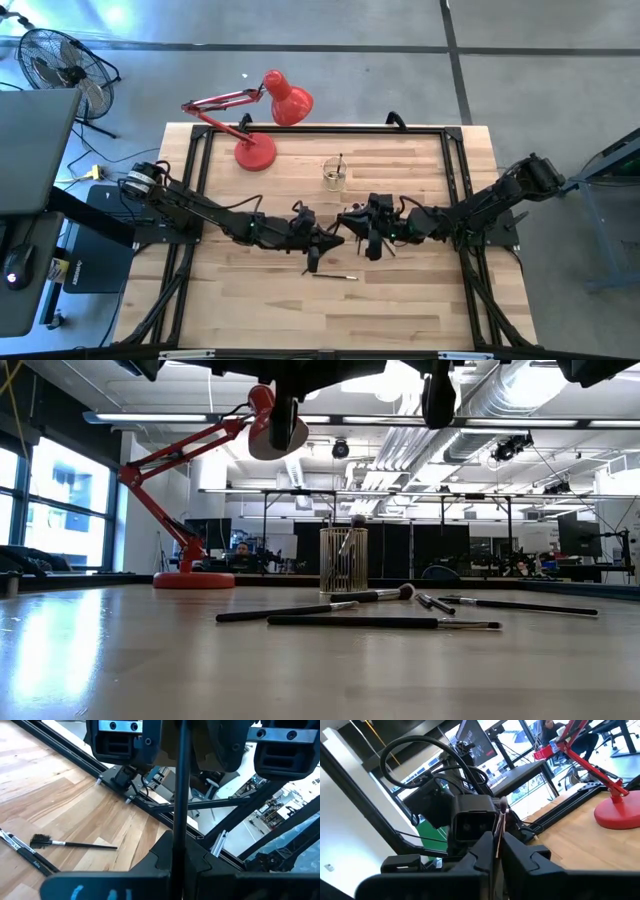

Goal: Put items in baskets/containers
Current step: Put the makeup brush into the wire bin

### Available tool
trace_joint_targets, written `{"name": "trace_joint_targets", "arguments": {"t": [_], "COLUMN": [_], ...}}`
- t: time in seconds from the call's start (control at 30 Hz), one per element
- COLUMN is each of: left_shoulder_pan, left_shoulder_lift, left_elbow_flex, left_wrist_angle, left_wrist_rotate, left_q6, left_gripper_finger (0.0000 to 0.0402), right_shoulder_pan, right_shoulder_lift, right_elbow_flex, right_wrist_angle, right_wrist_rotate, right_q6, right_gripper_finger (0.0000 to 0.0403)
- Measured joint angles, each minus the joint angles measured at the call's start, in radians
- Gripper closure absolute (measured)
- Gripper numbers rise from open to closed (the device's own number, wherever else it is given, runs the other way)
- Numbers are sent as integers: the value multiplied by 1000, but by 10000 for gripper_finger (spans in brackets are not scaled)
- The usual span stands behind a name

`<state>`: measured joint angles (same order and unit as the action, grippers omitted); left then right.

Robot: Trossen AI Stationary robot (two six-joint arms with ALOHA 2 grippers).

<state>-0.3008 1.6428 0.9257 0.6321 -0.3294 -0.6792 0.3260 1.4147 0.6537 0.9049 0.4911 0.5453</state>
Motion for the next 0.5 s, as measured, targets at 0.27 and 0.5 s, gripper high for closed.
{"name": "trace_joint_targets", "arguments": {"t": [0.27,0.5], "left_shoulder_pan": [2,72], "left_shoulder_lift": [0,-16], "left_elbow_flex": [0,-1], "left_wrist_angle": [-7,-132], "left_wrist_rotate": [35,160], "left_q6": [74,118], "left_gripper_finger": [351,299], "right_shoulder_pan": [0,3], "right_shoulder_lift": [0,0], "right_elbow_flex": [0,0], "right_wrist_angle": [-10,-81], "right_wrist_rotate": [14,35], "right_q6": [-6,-4], "right_gripper_finger": [393,380]}}
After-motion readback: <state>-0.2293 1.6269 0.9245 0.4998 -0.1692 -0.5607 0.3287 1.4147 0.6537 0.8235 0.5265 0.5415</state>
